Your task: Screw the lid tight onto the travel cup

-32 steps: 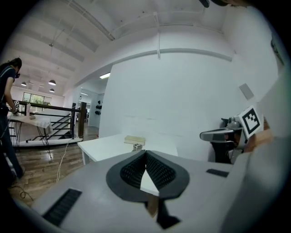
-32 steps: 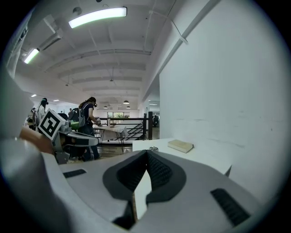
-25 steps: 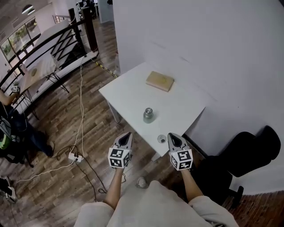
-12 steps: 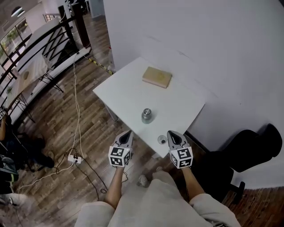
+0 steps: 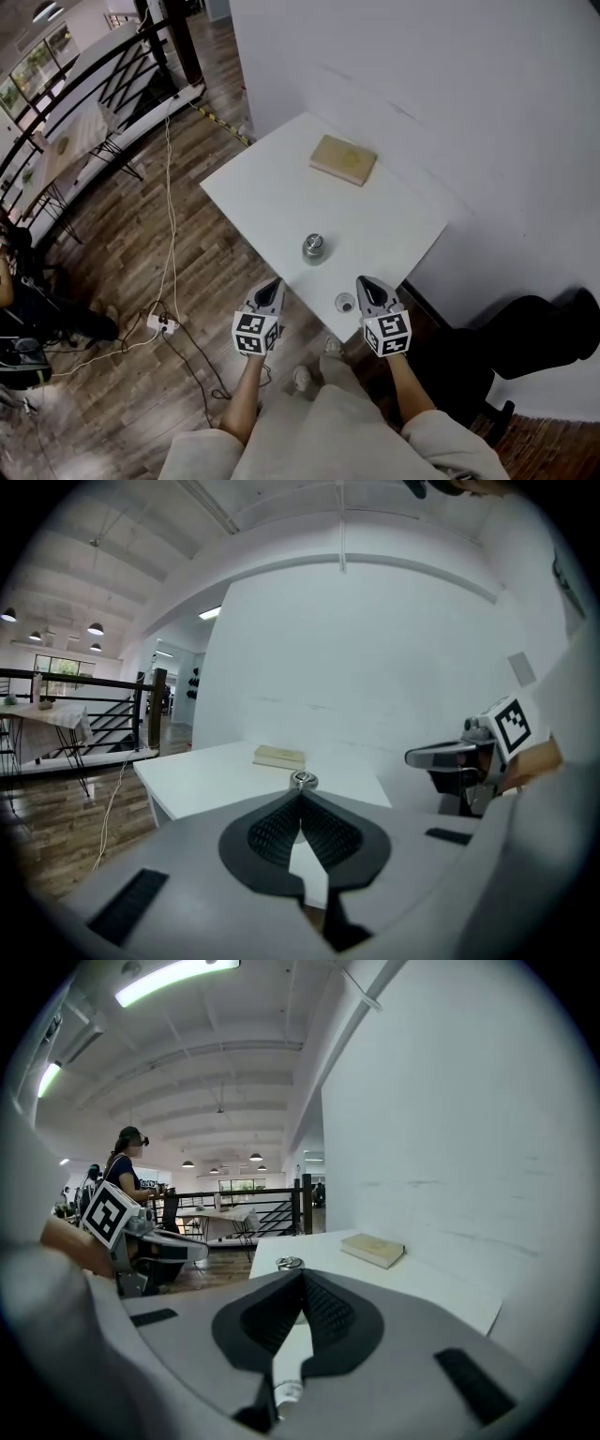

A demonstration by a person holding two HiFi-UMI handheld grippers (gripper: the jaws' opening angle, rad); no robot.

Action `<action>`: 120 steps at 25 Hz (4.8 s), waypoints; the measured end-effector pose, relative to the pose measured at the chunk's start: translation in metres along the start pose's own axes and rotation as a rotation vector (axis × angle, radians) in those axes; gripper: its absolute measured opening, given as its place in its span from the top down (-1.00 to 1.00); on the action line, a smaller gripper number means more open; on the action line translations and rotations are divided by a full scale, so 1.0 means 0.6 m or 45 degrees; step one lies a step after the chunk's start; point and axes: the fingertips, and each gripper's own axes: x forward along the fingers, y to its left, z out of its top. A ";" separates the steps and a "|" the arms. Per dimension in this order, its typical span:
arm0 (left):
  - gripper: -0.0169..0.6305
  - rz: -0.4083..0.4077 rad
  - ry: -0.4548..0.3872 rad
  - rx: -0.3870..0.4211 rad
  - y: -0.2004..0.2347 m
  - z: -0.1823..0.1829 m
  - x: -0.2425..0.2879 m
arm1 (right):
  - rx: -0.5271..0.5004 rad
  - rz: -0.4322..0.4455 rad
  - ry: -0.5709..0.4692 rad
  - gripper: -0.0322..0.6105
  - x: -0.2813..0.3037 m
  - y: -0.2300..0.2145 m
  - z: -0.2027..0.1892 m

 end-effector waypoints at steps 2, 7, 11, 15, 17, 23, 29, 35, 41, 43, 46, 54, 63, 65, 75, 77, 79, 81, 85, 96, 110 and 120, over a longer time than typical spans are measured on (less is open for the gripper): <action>0.92 0.021 0.011 0.000 0.003 0.000 0.017 | 0.002 0.031 -0.001 0.90 0.017 -0.011 0.000; 0.92 0.081 0.026 0.000 0.014 0.002 0.059 | 0.000 0.123 -0.002 0.90 0.061 -0.030 -0.001; 0.92 0.121 0.038 0.000 0.013 0.003 0.080 | 0.003 0.197 0.001 0.90 0.082 -0.044 0.000; 0.92 0.155 0.046 0.000 0.008 0.001 0.089 | 0.006 0.266 -0.009 0.90 0.105 -0.052 0.006; 0.92 0.167 0.047 -0.002 0.007 -0.006 0.091 | 0.002 0.302 -0.015 0.90 0.115 -0.049 0.005; 0.92 0.174 0.047 -0.001 0.004 -0.035 0.104 | -0.004 0.364 -0.021 0.90 0.136 -0.042 -0.011; 0.92 0.140 0.037 0.027 0.010 -0.053 0.123 | -0.008 0.373 -0.017 0.90 0.154 -0.035 -0.019; 0.92 0.081 0.006 0.062 0.033 -0.076 0.138 | -0.013 0.349 -0.019 0.90 0.187 -0.018 -0.031; 0.92 0.009 -0.037 0.095 0.047 -0.078 0.156 | -0.009 0.320 0.007 0.90 0.214 -0.009 -0.052; 0.92 -0.008 -0.042 0.105 0.053 -0.083 0.163 | -0.007 0.313 0.016 0.90 0.224 -0.009 -0.062; 0.77 -0.049 -0.044 0.120 0.053 -0.094 0.173 | -0.006 0.305 0.025 0.90 0.229 -0.011 -0.075; -0.14 -0.185 -0.046 0.220 0.031 -0.109 0.210 | -0.017 0.303 0.044 0.90 0.243 -0.024 -0.092; -0.18 -0.250 -0.005 0.270 0.022 -0.119 0.265 | -0.021 0.312 0.054 0.90 0.251 -0.027 -0.095; -0.18 -0.262 -0.002 0.279 0.018 -0.118 0.278 | -0.022 0.312 0.057 0.90 0.252 -0.029 -0.097; -0.18 -0.304 -0.011 0.277 -0.001 -0.098 0.331 | -0.010 0.314 0.035 0.90 0.253 -0.036 -0.095; -0.18 -0.312 -0.007 0.291 -0.004 -0.097 0.337 | -0.007 0.316 0.025 0.90 0.254 -0.036 -0.092; -0.18 -0.313 0.000 0.290 -0.004 -0.100 0.341 | -0.002 0.317 0.020 0.90 0.256 -0.037 -0.092; -0.18 -0.311 0.008 0.285 -0.002 -0.106 0.344 | 0.005 0.320 0.015 0.90 0.256 -0.036 -0.091; -0.18 -0.293 -0.004 0.267 0.003 -0.110 0.345 | 0.010 0.335 0.007 0.90 0.255 -0.034 -0.092; -0.17 -0.295 -0.035 0.264 0.004 -0.111 0.347 | -0.001 0.536 -0.069 -0.09 0.261 0.000 -0.089; -0.17 -0.301 -0.032 0.260 0.006 -0.110 0.350 | -0.086 0.607 -0.100 -0.05 0.319 0.040 -0.055; -0.17 -0.312 -0.033 0.260 0.010 -0.109 0.343 | -0.194 0.720 -0.104 0.06 0.342 0.058 -0.038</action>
